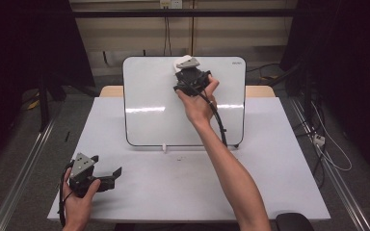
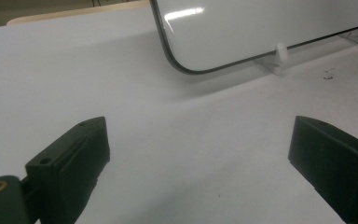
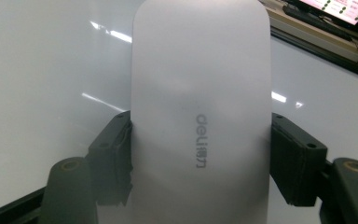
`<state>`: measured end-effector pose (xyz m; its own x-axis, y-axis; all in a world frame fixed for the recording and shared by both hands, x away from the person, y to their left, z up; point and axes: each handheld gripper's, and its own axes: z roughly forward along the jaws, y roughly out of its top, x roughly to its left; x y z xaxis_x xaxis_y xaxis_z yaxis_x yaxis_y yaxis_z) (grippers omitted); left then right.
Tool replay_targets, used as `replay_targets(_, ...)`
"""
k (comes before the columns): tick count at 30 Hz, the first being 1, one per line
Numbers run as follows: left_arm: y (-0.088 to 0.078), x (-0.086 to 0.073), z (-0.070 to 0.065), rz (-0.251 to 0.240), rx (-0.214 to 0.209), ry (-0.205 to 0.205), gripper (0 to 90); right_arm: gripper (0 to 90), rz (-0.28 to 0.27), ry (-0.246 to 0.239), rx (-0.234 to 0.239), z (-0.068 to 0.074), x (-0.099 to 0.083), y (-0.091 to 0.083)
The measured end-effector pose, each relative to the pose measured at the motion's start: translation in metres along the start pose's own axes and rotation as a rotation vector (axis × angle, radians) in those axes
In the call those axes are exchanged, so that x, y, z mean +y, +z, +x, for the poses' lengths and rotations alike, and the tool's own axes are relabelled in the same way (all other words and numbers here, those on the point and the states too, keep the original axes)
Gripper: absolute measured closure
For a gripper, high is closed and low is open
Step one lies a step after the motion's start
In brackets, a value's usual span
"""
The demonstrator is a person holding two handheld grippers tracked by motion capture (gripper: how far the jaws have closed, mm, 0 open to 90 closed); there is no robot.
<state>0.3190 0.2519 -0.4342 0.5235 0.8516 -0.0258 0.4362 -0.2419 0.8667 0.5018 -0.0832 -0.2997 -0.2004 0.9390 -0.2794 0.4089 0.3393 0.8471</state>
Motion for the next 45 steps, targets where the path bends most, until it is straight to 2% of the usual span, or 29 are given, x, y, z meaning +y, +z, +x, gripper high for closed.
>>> replay_targets(4, 0.0, -0.001, 0.0, 0.007, 0.003, -0.001, 5.2, 31.6, -0.005, 0.024, 0.011, -0.015, -0.01, -0.004)
replay_targets(12, 0.001, -0.001, 0.001, 0.005, 0.003, -0.002, 5.2, 31.6, -0.024, 0.08, 0.101, -0.029, -0.021, -0.009)
replay_targets(17, 0.002, 0.0, 0.0, 0.008, 0.002, 0.004, 5.2, 31.6, -0.047, 0.069, 0.128, -0.032, -0.029, -0.012)
replay_targets(20, 0.002, 0.0, -0.001, 0.004, 0.002, 0.004, 5.2, 31.7, -0.064, 0.053, 0.129, -0.032, -0.034, -0.013)
replay_targets(24, 0.003, 0.001, -0.001, 0.007, 0.003, 0.005, 5.2, 31.7, -0.102, 0.047, 0.137, -0.035, -0.034, -0.022)
replay_targets(30, 0.003, 0.001, -0.002, 0.005, 0.006, 0.005, 5.2, 31.7, -0.12, 0.036, 0.161, -0.041, -0.042, -0.032)
replay_targets(37, 0.003, 0.001, -0.002, 0.008, 0.003, 0.011, 5.2, 31.7, -0.113, 0.028, 0.177, -0.05, -0.061, -0.038)
replay_targets(43, 0.004, 0.0, -0.001, 0.012, 0.002, 0.002, 5.2, 31.7, -0.107, 0.004, 0.18, -0.056, -0.077, -0.047)
replay_targets(45, 0.004, 0.001, -0.002, 0.014, -0.002, 0.011, 5.2, 31.6, -0.104, -0.01, 0.183, -0.058, -0.084, -0.051)
